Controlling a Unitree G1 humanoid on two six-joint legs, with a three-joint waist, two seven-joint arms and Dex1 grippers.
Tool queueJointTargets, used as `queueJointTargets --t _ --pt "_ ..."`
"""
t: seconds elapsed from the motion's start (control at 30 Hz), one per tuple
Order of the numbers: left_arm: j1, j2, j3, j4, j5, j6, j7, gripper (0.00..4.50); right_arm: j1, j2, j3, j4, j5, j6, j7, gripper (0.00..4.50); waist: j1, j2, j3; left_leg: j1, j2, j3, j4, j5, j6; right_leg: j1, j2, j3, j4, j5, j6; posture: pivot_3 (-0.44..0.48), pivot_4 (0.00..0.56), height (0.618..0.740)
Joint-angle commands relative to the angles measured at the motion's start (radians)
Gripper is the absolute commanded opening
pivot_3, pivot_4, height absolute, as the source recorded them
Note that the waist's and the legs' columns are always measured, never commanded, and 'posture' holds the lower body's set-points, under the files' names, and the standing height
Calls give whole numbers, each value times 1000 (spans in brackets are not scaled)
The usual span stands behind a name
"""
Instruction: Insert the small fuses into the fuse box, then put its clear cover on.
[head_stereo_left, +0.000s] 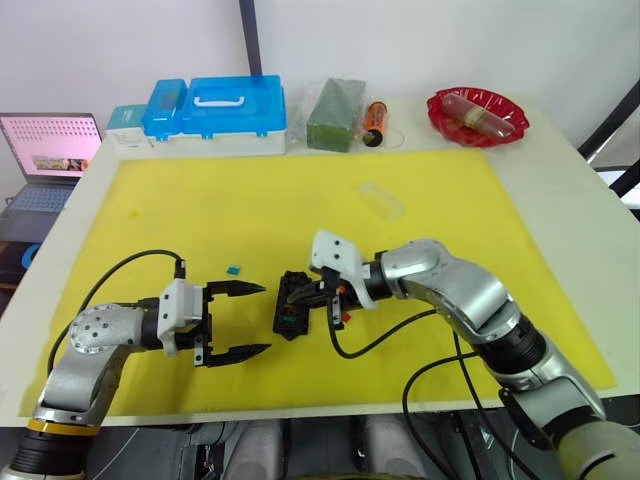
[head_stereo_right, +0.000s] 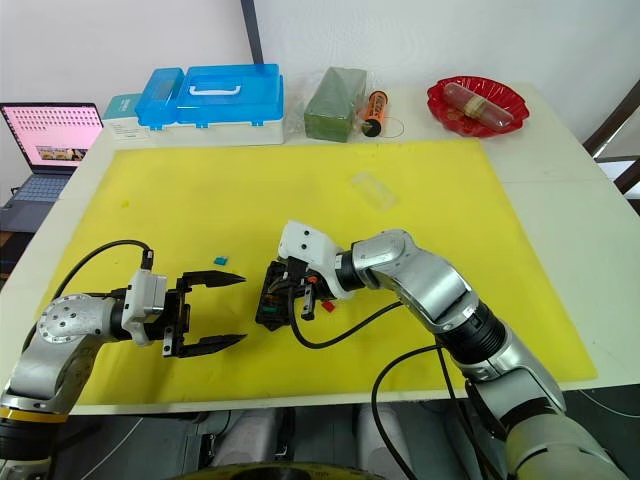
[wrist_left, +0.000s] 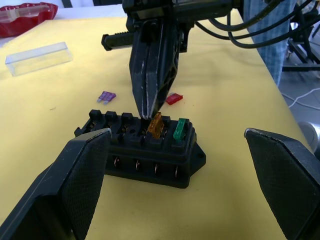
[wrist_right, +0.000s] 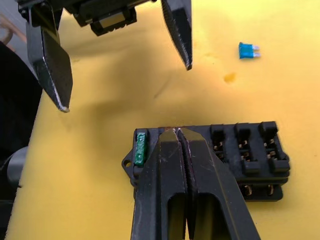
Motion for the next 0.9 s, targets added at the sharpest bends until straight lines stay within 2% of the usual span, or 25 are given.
queueJointTargets --t 0.03,0.33,0.9 --pt "-7 0 7 -15 -7 -11 0 4500 3 0 0 -22 2 -7 8 26 0 0 0 0 0 0 0 0 0 0 0 0 0 0 0 0 150 740" --pt "-5 0 4 -14 -6 -12 -1 4500 13 -7 11 -19 -8 -10 12 26 0 0 0 0 0 0 0 0 0 0 0 0 0 0 0 0 150 740" --pt "21 6 7 -36 4 -8 14 4500 35 -62 112 52 -153 -162 50 26 0 0 0 1 0 0 0 0 0 1 0 0 0 0 0 0 150 740"
